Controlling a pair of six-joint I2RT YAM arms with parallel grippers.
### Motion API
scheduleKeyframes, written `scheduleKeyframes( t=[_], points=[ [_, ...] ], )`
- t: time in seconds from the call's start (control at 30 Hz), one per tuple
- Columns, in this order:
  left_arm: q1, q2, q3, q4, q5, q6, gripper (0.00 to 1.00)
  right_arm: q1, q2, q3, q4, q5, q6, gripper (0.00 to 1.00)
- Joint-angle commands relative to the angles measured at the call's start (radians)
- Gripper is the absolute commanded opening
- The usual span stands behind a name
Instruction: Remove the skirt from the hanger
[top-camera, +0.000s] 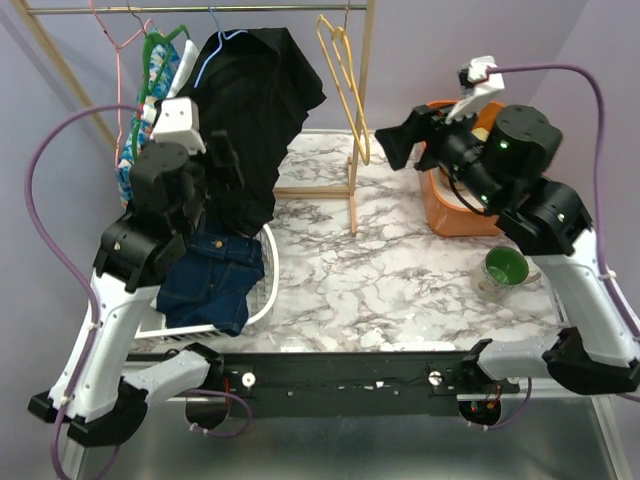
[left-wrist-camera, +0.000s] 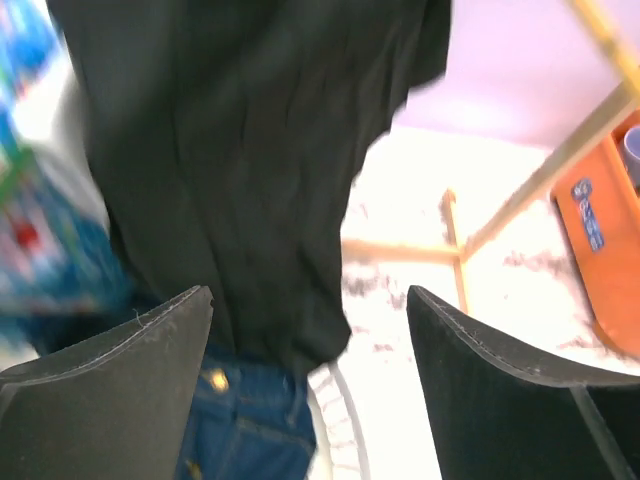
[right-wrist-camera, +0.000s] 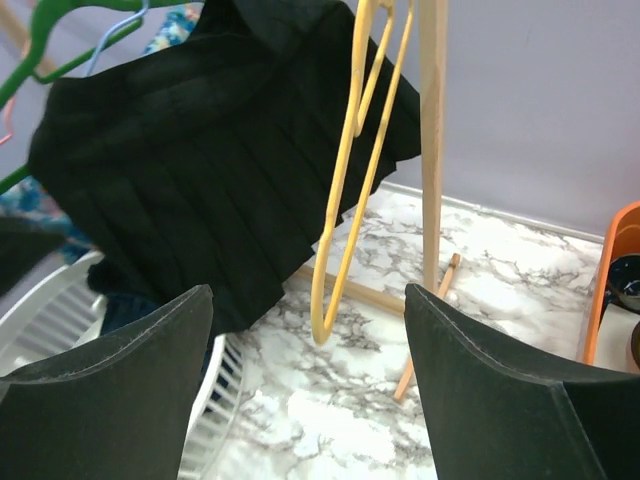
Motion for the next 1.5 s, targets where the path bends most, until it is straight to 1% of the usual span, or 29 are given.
scheduleKeyframes(
  t=[0.0,0.03,0.1,0.13,0.2,0.23,0.3,0.33,0.4,0.43,0.5,0.6,0.67,0.77,0.9,1.0,1.03,1.27,1.3,1.33,1.4,1.43,1.47],
  points=[
    [0.004,0.135,0.202,0.029,-0.048,0.236,0.89,0.006,-0.143,-0.137,0.058,-0.118,0.021,0.84],
    [0.006,0.153,0.252,0.035,-0.065,0.259,0.89,0.006,-0.165,-0.161,0.071,-0.128,0.024,0.84],
    [0.013,0.213,0.309,0.03,-0.056,0.304,0.89,0.006,-0.201,-0.221,0.105,-0.144,0.034,0.84],
    [0.03,0.233,0.363,0.024,-0.027,0.308,0.89,0.006,-0.232,-0.238,0.115,-0.151,0.036,0.83],
    [0.056,0.29,0.414,0.018,0.002,0.308,0.89,0.006,-0.267,-0.302,0.16,-0.173,0.042,0.81],
    [0.088,0.311,0.473,0.0,0.014,0.334,0.89,0.006,-0.295,-0.319,0.175,-0.2,0.042,0.8],
    [0.115,0.371,0.535,-0.016,0.024,0.342,0.89,0.006,-0.312,-0.353,0.197,-0.221,0.041,0.8],
    [0.127,0.39,0.593,-0.034,0.027,0.347,0.89,0.006,-0.318,-0.359,0.197,-0.228,0.039,0.8],
    [0.17,0.446,0.656,-0.061,0.073,0.357,0.89,0.006,-0.326,-0.364,0.184,-0.227,0.042,0.79],
    [0.188,0.466,0.715,-0.094,0.092,0.359,0.89,0.006,-0.327,-0.362,0.178,-0.224,0.042,0.79],
    [0.236,0.511,0.753,-0.112,0.1,0.359,0.88,0.006,-0.332,-0.364,0.168,-0.222,0.042,0.79],
    [0.298,0.529,0.748,-0.118,0.132,0.354,0.86,0.007,-0.341,-0.37,0.172,-0.225,0.044,0.79],
    [0.316,0.528,0.724,-0.112,0.169,0.354,0.85,0.006,-0.347,-0.375,0.181,-0.23,0.044,0.79],
    [0.319,0.525,0.693,-0.102,0.229,0.356,0.84,0.006,-0.346,-0.373,0.184,-0.233,0.044,0.79],
    [0.319,0.52,0.649,-0.08,0.26,0.364,0.83,0.006,-0.338,-0.367,0.186,-0.233,0.042,0.79],
    [0.319,0.522,0.615,-0.072,0.284,0.368,0.8,0.006,-0.329,-0.362,0.184,-0.231,0.048,0.79],
    [0.319,0.52,0.6,-0.066,0.292,0.37,0.79,0.006,-0.326,-0.359,0.183,-0.259,0.048,0.79],
    [0.319,0.516,0.555,-0.036,0.281,0.387,0.76,0.006,-0.329,-0.347,0.174,-0.257,0.047,0.78],
    [0.319,0.514,0.546,-0.026,0.289,0.39,0.75,0.006,-0.331,-0.347,0.175,-0.257,0.048,0.78],
    [0.319,0.514,0.538,-0.014,0.313,0.388,0.64,0.006,-0.331,-0.347,0.175,-0.256,0.048,0.78],
    [0.319,0.508,0.535,-0.016,0.353,0.387,0.52,0.006,-0.332,-0.344,0.174,-0.253,0.048,0.78],
    [0.319,0.505,0.534,-0.007,0.385,0.381,0.44,0.006,-0.332,-0.342,0.172,-0.253,0.048,0.78],
    [0.319,0.491,0.523,0.003,0.398,0.38,0.39,0.006,-0.332,-0.341,0.171,-0.253,0.048,0.78]
  ],
)
